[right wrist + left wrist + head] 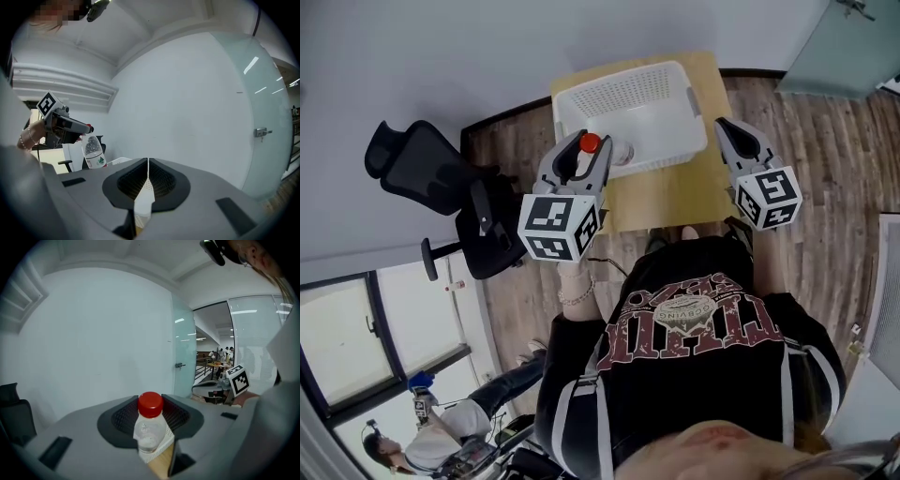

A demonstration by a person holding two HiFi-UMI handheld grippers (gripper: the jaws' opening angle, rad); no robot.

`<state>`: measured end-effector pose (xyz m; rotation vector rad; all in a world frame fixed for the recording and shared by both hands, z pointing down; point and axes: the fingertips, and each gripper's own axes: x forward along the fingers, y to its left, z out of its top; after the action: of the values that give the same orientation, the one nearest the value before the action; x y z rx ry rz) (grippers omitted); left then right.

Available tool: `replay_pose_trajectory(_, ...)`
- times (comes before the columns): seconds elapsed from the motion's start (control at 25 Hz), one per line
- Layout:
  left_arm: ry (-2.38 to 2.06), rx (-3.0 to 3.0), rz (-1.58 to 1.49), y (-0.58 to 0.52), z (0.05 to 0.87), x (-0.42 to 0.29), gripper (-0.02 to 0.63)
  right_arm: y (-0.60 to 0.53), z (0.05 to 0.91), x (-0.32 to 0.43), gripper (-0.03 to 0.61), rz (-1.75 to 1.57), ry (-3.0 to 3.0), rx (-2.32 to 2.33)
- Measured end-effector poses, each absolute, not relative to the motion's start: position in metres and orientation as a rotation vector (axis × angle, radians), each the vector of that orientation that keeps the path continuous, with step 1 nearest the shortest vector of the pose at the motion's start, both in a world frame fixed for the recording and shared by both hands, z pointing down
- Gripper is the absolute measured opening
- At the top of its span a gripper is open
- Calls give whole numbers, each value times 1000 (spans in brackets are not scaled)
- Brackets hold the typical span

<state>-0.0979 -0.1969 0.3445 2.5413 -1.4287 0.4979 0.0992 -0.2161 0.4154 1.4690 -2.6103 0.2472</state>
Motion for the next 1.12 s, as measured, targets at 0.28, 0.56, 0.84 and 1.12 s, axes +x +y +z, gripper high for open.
replay_pose_trajectory(0.28,-1497,2545,437,-176,328,-107,198,-215,416,81,18,237,-2648,1385)
replay_pose_trajectory(0.56,-1527,2511,418,-154,331,-112,196,-212,417,67,18,230,-2675,1317)
replay_pose_trajectory(0.84,-1531,2480,383,-135,342,-114,198,-209,419,52,18,221,-2696,1251)
replay_pose_trajectory(1.12,-1535,2446,427,-131,368,-113,198,-209,422,44,18,224,-2700,1217)
